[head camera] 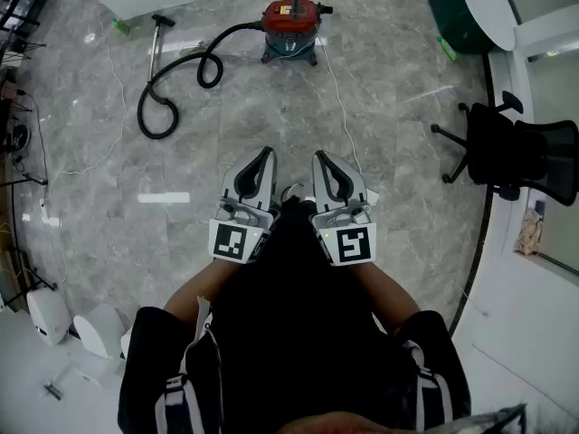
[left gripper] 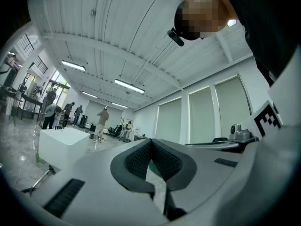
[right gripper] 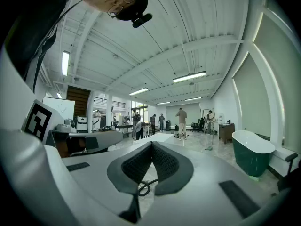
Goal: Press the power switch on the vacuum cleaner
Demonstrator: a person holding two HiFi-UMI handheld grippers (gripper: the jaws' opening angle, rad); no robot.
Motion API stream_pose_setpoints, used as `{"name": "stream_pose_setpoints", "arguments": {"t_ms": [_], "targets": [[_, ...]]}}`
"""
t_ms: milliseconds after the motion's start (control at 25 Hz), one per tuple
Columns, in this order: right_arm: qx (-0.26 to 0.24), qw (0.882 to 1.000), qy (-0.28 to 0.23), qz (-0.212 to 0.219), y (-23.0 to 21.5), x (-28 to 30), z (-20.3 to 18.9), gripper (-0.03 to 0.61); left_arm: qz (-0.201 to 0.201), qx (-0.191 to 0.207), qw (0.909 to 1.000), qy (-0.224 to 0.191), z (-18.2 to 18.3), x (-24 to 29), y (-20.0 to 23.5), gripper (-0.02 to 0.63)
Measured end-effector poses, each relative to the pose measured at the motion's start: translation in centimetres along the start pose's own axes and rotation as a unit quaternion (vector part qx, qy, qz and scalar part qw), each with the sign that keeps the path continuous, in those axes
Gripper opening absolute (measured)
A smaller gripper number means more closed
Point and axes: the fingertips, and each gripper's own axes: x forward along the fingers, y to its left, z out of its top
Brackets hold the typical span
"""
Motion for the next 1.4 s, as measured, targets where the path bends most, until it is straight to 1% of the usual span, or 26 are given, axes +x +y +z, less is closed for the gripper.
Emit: {"name": "stream_pose_setpoints", "arguments": {"t_ms": [240, 400, 480, 600, 680, 880, 960, 1080, 1200, 1400], "targets": [[0.015, 1.0, 0.004, 0.014, -0.1, -0.6, -0.4, 0.018, 0.015, 0.001, 0.9999, 0.003, -0.4, -0.3, -0.5, 0.018], [0.052, 0.998, 0.008, 0.036, 0.1, -1.1, -1.1, 0.02, 0.017, 0.011, 0.9998, 0.01, -0.7, -0.7, -1.3, 0.018], [0.063, 0.997, 0.009, 0.041, 0.1, -1.2, -1.4, 0.02, 0.017, 0.015, 0.9997, 0.01, -0.7, -0.8, -1.6, 0.018], [0.072, 0.996, 0.009, 0.043, -0.2, -1.4, -1.7, 0.02, 0.029, 0.012, 0.9994, 0.018, -0.9, -0.8, -1.3, 0.018], [0.078, 0.996, 0.009, 0.039, -0.7, -1.7, -1.8, 0.02, 0.029, 0.01, 0.9992, 0.024, -1.1, -0.5, -1.5, 0.018], [0.099, 0.995, 0.018, 0.023, -2.2, -2.1, -2.9, 0.02, 0.004, 0.01, 0.9991, 0.04, -1.9, 0.5, -2.9, 0.018], [0.102, 0.994, 0.019, 0.017, -2.6, -2.2, -3.1, 0.02, 0.003, 0.008, 0.9991, 0.043, -2.1, 0.9, -2.8, 0.018], [0.099, 0.995, 0.016, 0.01, -3.8, -2.0, -3.0, 0.02, 0.003, 0.01, 0.9988, 0.049, -2.6, 2.0, -2.7, 0.018], [0.086, 0.996, 0.019, 0.004, -5.0, -1.7, -3.0, 0.02, -0.009, 0.012, 0.9991, 0.039, -2.8, 3.4, -3.1, 0.018], [0.07, 0.997, 0.013, -0.031, -8.1, -0.7, -2.9, 0.02, -0.017, -0.003, 0.9994, 0.029, -3.5, 6.1, -2.4, 0.018]]}}
